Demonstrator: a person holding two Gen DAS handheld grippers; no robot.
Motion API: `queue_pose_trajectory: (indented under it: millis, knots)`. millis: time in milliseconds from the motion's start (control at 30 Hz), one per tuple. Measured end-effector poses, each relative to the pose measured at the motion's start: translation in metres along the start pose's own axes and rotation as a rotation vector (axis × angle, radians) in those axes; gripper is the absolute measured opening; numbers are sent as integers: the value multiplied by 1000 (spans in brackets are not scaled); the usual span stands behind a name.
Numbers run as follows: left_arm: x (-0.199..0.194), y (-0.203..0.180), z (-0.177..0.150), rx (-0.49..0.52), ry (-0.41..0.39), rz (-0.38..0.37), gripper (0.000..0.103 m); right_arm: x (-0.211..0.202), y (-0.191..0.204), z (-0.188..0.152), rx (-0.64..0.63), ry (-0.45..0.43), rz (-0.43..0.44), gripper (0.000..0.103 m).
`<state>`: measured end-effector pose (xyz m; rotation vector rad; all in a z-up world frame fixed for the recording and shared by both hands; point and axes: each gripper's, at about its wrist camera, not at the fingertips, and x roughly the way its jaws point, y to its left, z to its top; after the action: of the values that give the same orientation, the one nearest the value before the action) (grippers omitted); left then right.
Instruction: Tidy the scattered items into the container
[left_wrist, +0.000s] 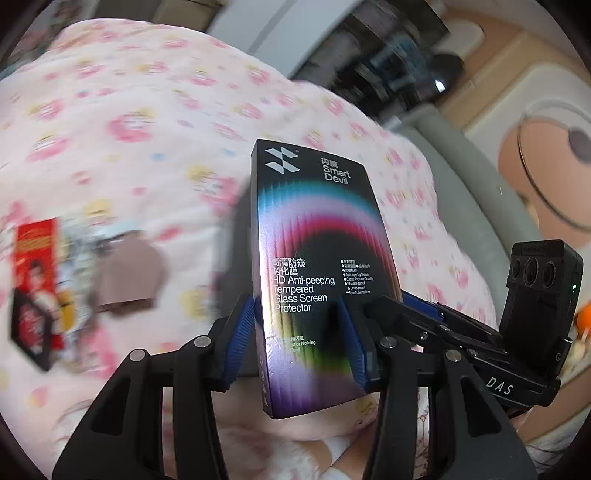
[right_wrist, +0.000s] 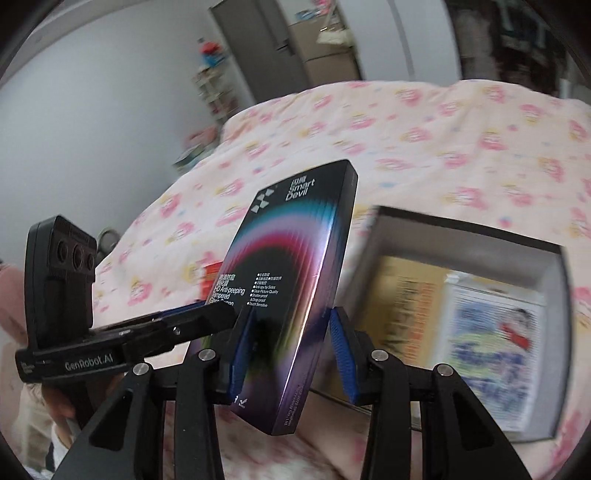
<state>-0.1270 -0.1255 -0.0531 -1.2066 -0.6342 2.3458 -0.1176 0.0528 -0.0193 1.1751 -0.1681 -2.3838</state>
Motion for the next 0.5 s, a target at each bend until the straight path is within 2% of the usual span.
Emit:
queue_pose_trajectory:
  millis: [100, 167, 333, 500]
  knots:
    - [39, -28, -1, 41, 68, -2, 47, -17, -44, -7, 55, 8, -44, 37]
    - [68, -39, -1, 24, 121, 22, 46, -19, -70, -9, 77, 31, -76, 37]
    - [135, -53, -10, 41, 255, 96, 46, 6, -120, -14, 65, 146, -161, 37]
    - [164, -52, -17, 33, 326, 148, 45, 26, -157, -28, 128, 177, -130, 37]
